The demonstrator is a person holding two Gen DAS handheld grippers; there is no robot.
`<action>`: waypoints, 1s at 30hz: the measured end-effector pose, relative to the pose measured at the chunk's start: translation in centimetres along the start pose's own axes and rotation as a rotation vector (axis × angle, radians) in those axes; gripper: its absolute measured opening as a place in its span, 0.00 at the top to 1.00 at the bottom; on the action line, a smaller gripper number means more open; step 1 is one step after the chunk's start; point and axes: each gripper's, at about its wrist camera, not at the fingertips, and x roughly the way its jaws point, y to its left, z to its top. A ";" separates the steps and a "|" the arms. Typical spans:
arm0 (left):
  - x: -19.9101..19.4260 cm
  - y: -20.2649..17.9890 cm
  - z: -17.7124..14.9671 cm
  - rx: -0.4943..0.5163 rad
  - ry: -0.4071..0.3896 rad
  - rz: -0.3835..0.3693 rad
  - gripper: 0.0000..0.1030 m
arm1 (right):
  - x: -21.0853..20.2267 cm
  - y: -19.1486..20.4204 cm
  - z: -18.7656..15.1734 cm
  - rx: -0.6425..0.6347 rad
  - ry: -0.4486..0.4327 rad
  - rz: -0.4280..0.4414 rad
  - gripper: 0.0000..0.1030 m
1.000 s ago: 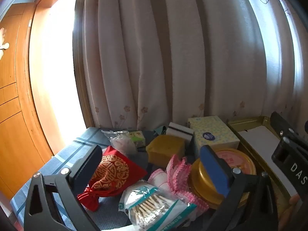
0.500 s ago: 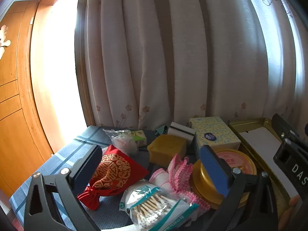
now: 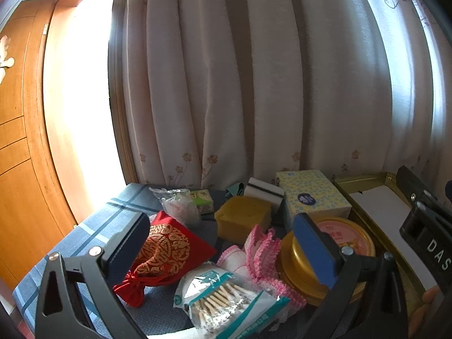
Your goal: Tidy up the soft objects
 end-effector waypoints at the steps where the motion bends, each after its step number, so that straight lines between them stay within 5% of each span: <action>1: 0.0 0.0 0.0 0.001 0.000 0.000 0.00 | 0.0 0.0 0.0 0.000 0.000 0.000 0.00; 30: -1.6 1.0 -0.9 -0.022 0.061 -0.009 0.01 | 0.1 0.4 0.0 -0.006 0.014 0.045 0.01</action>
